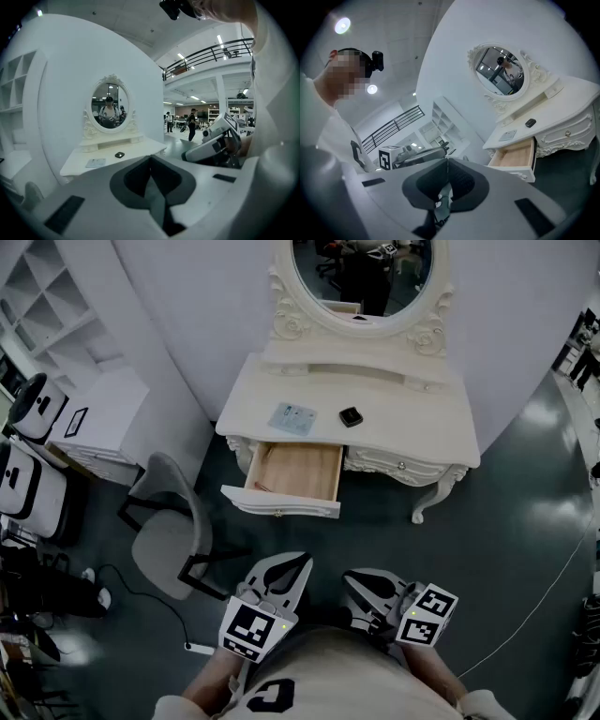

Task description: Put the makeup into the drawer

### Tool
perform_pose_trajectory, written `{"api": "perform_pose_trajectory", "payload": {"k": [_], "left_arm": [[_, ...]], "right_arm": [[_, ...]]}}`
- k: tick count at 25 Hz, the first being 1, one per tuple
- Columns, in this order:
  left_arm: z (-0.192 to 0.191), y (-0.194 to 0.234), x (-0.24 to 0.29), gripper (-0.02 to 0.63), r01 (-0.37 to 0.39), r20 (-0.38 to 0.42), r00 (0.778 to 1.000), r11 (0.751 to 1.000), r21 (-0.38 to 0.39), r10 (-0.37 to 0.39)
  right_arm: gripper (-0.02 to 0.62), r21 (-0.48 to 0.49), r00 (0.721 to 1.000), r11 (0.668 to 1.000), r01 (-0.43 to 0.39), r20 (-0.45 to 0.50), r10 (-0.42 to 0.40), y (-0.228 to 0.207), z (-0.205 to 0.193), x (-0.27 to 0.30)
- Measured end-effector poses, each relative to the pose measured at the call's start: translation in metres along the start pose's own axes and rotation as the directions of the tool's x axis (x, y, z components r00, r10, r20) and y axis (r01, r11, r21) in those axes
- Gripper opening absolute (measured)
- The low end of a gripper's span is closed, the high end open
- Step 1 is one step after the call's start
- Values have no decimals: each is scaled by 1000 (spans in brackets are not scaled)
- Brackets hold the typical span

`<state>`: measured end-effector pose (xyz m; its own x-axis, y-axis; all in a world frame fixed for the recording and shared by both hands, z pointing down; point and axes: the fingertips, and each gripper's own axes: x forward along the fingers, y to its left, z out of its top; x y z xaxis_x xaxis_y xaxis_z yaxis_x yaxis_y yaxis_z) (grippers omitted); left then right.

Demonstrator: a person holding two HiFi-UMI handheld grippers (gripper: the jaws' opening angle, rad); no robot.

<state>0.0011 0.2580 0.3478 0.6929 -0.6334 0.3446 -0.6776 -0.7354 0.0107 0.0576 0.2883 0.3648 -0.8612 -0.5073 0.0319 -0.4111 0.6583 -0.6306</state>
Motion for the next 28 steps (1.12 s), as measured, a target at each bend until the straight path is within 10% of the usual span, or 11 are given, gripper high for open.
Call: {"api": "perform_pose_trajectory", "payload": {"k": [28], "left_arm": [[-28, 168, -17, 55, 151, -10, 988, 984, -97, -153]], "right_arm": [[29, -33, 985, 989, 148, -89, -150, -14, 11, 163]]}}
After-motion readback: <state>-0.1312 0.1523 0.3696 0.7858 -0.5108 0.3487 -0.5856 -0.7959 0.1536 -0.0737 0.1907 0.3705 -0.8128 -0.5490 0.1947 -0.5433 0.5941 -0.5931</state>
